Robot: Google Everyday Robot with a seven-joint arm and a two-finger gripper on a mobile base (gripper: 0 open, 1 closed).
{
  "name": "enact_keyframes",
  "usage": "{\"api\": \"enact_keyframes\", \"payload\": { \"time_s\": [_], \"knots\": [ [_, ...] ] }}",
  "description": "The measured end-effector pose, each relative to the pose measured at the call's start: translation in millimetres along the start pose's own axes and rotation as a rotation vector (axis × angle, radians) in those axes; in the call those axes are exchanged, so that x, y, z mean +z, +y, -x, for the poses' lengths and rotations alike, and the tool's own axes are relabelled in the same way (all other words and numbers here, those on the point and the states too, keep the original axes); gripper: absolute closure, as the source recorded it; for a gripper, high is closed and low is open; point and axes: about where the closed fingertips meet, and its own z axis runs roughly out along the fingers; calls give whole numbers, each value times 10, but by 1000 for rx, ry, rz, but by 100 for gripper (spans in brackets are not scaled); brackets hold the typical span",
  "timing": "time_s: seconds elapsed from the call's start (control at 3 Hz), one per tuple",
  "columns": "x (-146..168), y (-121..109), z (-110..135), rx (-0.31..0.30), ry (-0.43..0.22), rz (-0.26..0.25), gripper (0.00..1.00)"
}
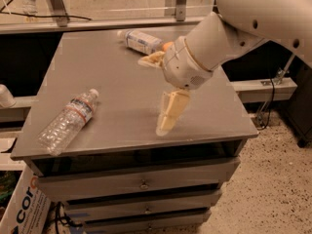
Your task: Pick water bottle
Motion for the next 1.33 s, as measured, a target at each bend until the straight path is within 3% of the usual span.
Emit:
{"api": "enact_keyframes", "payload": {
  "time_s": [0.33,1.0,1.33],
  "knots": [
    [267,56,336,-44,-77,31,0],
    [866,-51,971,-180,-187,35,0],
    [866,-50,972,-180,-187,35,0]
  ]
}}
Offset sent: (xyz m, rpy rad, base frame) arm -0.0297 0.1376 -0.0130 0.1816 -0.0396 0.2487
